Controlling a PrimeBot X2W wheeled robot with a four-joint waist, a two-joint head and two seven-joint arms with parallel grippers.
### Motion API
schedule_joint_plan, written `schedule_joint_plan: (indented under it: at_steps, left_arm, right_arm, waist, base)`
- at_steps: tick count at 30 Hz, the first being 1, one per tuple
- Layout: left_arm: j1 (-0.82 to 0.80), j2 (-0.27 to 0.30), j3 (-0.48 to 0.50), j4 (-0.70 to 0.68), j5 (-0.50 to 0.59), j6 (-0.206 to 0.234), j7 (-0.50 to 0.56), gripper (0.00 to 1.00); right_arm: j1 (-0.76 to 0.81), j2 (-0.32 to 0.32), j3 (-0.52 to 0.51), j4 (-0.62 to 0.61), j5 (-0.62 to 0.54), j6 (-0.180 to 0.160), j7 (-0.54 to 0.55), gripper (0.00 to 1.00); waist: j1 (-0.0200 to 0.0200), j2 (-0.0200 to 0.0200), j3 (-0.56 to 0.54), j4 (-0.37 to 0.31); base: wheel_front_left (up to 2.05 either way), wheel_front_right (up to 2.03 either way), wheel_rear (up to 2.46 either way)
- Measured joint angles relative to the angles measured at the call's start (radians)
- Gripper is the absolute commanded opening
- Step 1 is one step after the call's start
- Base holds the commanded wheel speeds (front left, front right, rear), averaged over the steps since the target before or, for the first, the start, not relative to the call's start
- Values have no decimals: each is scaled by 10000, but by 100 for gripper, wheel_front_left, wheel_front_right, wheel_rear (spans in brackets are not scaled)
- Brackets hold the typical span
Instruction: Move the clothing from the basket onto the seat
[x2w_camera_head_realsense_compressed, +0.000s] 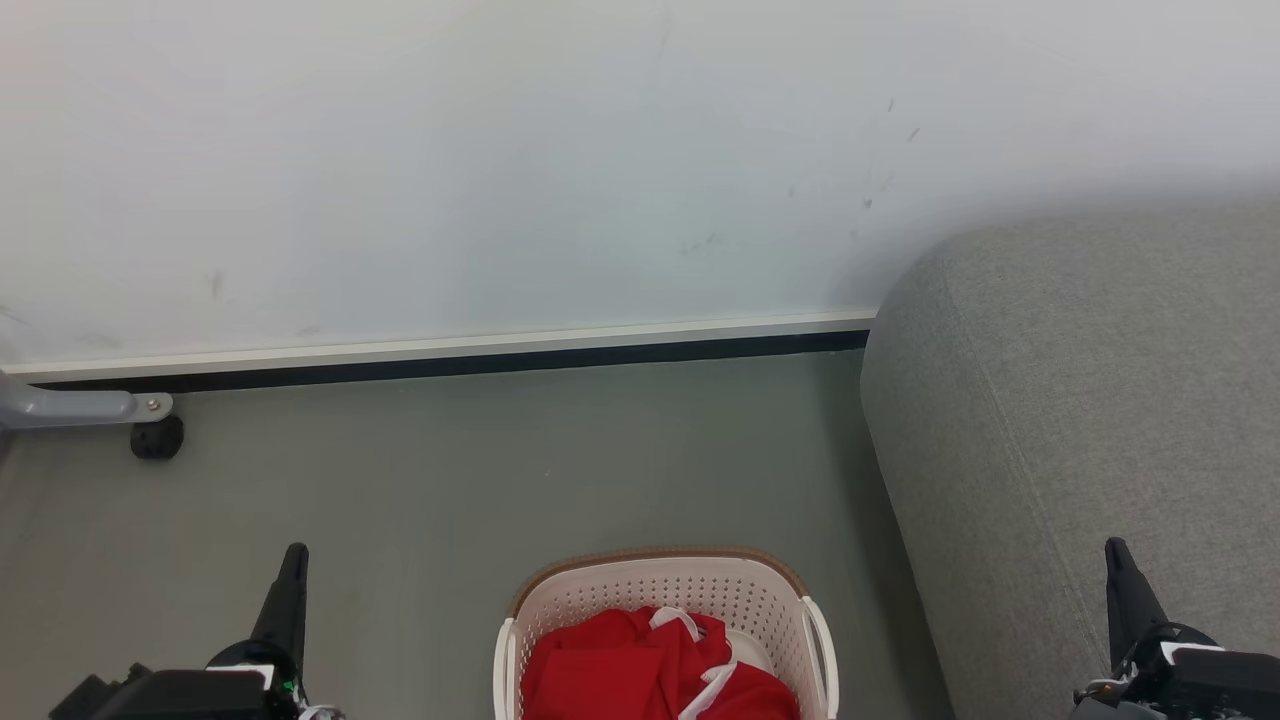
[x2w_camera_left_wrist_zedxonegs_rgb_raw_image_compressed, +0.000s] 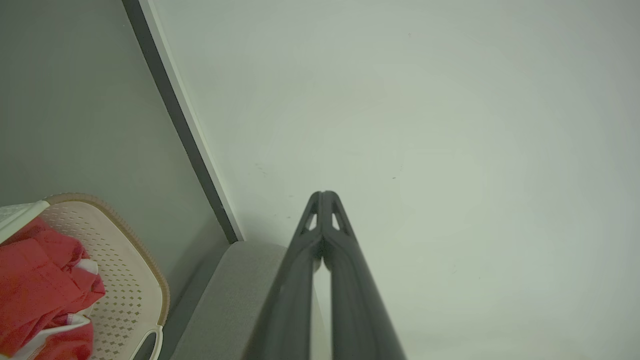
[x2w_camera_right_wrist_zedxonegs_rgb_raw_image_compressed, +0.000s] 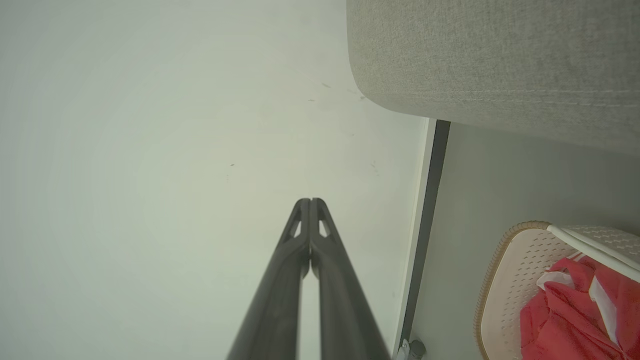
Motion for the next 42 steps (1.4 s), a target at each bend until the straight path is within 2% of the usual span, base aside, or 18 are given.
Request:
schedule_joint_plan:
  at_steps: [3, 4, 10, 25, 35, 42]
  left_arm:
    - [0, 0, 0, 0, 0, 0, 0, 0]
    - [17, -4, -8, 38, 2, 2, -2, 100]
    - [543, -132, -71, 548, 2, 15, -8, 100]
    - [587, -130, -341, 282, 399, 109, -460, 100]
    - [621, -123, -508, -151, 1358, 449, -782, 100]
    - [621, -119, -711, -433, 2550, 633, -988, 100]
  right_arm:
    - [0, 0, 0, 0, 0, 0, 0, 0]
    - [12, 6, 6, 42, -2, -2, 0, 100]
    - [505, 198, 71, 596, -2, -59, -15, 100]
    - [594, 194, 380, 416, -380, -75, -449, 100]
    - [606, 188, 683, 61, -1712, -426, -767, 100]
    - [622, 167, 1053, -192, -2746, -602, -980, 100]
  waist:
    - [0, 0, 0, 0]
    - [0, -1, 0, 0]
    - [0, 0, -1, 0]
    - [0, 0, -97, 0]
    - [0, 0, -160, 4]
    - [0, 0, -196, 8]
  base:
    - [0, 0, 0]
    - [0, 0, 0]
    - [0, 0, 0]
    - [0, 0, 0]
    - [0, 0, 0]
    - [0, 0, 0]
